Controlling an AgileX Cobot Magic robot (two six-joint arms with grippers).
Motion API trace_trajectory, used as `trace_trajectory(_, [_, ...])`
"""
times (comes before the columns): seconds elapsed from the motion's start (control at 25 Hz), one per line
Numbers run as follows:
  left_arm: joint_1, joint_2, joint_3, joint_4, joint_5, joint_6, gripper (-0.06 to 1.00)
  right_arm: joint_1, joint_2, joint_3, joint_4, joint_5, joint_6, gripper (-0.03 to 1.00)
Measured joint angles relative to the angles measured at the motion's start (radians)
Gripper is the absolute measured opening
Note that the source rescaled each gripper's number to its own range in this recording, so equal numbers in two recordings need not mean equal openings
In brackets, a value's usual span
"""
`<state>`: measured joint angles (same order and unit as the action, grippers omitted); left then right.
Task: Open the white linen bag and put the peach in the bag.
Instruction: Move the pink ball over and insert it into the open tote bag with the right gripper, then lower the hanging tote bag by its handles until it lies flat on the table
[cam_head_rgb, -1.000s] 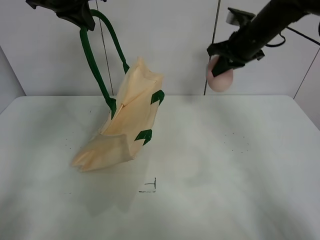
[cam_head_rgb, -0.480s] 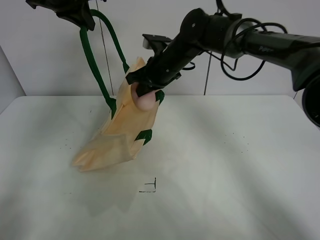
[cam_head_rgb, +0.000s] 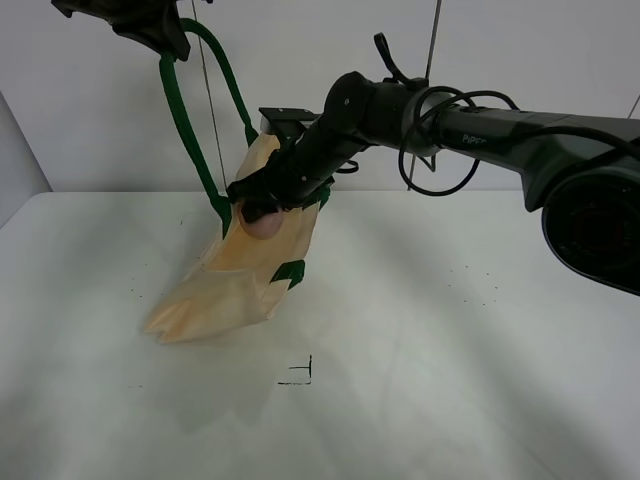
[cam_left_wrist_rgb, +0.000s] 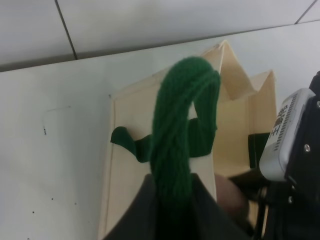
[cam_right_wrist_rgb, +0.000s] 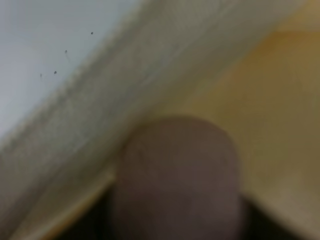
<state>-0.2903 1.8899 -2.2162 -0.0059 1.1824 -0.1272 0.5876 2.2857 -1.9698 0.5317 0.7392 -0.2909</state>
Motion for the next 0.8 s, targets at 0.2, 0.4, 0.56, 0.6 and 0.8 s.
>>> trace_trajectory(0.2, [0.0, 0.0, 0.0, 0.0, 0.0, 0.0, 0.0, 0.0, 0.0, 0.0, -0.022, 0.004, 0.006, 0.97])
trace_trajectory(0.4, [0.0, 0.0, 0.0, -0.001, 0.0, 0.0, 0.0, -0.016, -0.014, -0.017, -0.115, 0.15, 0.114, 1.0])
trace_trajectory(0.56, [0.0, 0.0, 0.0, 0.0, 0.0, 0.0, 0.0, -0.044, -0.03, -0.117, -0.288, 0.339, 0.253, 1.0])
trace_trajectory(0.6, [0.0, 0.0, 0.0, 0.0, 0.0, 0.0, 0.0, -0.048, -0.034, -0.144, -0.344, 0.379, 0.276, 1.0])
trace_trajectory(0.8, [0.0, 0.0, 0.0, 0.0, 0.0, 0.0, 0.0, -0.084, -0.041, -0.189, -0.477, 0.454, 0.315, 1.0])
